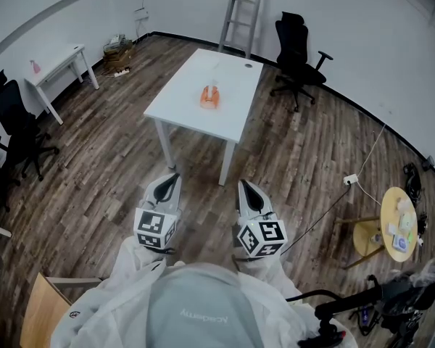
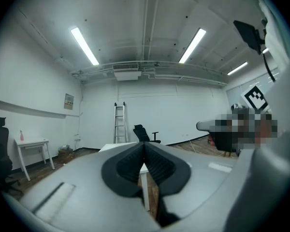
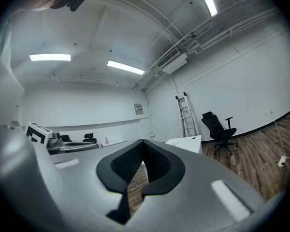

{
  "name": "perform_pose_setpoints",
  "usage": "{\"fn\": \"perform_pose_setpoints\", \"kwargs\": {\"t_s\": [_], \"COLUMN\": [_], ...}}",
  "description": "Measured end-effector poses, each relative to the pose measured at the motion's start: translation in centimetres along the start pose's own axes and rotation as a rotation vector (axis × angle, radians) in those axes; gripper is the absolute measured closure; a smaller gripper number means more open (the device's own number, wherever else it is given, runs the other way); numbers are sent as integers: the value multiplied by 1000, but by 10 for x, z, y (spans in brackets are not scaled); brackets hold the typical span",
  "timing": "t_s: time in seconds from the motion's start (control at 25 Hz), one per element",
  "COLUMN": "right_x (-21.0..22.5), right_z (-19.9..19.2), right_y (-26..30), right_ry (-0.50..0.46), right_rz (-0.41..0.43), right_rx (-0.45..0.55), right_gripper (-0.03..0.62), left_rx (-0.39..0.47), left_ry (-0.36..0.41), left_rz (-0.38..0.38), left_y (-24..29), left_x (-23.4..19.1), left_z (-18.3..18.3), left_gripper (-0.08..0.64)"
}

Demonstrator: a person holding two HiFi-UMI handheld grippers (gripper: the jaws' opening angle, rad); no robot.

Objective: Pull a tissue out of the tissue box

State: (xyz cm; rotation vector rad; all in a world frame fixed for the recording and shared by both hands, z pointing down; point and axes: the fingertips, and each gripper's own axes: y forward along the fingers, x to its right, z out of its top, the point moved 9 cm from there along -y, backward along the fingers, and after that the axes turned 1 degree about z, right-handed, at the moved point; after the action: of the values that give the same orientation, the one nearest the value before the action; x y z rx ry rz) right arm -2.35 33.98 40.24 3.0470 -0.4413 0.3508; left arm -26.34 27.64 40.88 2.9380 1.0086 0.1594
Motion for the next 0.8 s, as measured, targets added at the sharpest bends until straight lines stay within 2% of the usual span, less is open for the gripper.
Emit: {"fn": "perform_pose_setpoints", "kwargs": {"t_s": [0.32,0.56,0.8], "right_x": [14,16,29], "right_z": [-7,-11,-15], "right_y": [-11,-7,4], "right_ry": [1,26,30], "right_rz": [26,48,33], "right_rx": [-35,-26,-36], "right_gripper": [591,591,591], "left_rx": [-12,-39,-51], "left_ry": [-6,-20,-19], "left_rz": [40,45,37], "left_y": [-7,-6,14], "left_x": [20,18,12], "left_z": [-6,-14,-18], "left_gripper": [560,560,560]}}
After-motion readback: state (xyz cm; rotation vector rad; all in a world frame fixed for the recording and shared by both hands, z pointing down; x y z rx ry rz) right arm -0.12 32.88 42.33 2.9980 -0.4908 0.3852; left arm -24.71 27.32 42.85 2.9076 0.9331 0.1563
